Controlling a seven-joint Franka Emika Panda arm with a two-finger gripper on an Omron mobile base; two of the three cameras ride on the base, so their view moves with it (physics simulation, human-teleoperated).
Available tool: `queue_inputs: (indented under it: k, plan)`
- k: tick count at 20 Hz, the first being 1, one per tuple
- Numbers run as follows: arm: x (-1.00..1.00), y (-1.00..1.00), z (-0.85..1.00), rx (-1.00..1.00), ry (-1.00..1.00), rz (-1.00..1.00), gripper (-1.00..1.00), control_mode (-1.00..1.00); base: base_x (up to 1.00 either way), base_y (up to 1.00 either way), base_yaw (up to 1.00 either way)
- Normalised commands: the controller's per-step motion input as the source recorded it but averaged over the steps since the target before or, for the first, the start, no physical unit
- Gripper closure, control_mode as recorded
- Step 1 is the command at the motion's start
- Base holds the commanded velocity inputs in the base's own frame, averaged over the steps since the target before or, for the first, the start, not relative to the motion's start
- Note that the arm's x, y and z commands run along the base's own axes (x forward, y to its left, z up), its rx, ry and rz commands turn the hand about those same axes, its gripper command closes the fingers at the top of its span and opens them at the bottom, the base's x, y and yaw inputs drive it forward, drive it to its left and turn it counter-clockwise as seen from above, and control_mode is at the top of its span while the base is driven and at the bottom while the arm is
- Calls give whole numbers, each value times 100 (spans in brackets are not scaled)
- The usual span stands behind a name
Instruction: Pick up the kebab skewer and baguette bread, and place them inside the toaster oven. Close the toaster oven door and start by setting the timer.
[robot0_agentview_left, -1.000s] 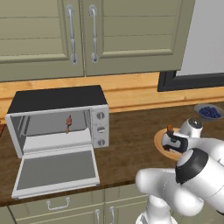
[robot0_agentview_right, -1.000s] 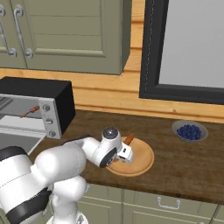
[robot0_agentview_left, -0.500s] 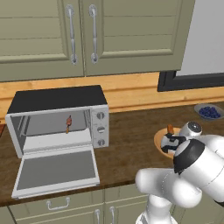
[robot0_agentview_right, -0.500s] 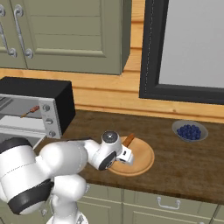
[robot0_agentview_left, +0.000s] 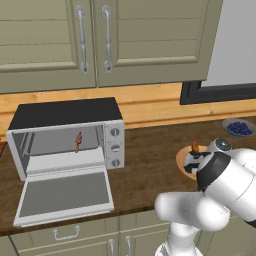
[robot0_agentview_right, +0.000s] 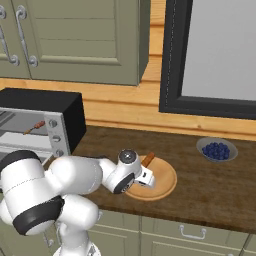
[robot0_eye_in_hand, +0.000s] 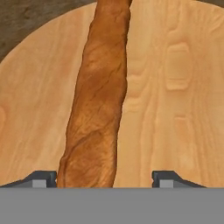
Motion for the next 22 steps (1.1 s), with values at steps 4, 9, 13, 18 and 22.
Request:
queue_inputs:
  k: [4,9,13,18,22]
  plan:
    - [0,0,0,0,0,0,-100,-100,0,0,0]
    - [0,0,0,0,0,0,100,-100,0,0,0]
    - [0,0,0,0,0,0,100,-100,0,0,0]
    - [0,0,0,0,1,0,100,-100,0,0,0]
    - [-4,0,43,4,1,-4,100,-100,0,0,0]
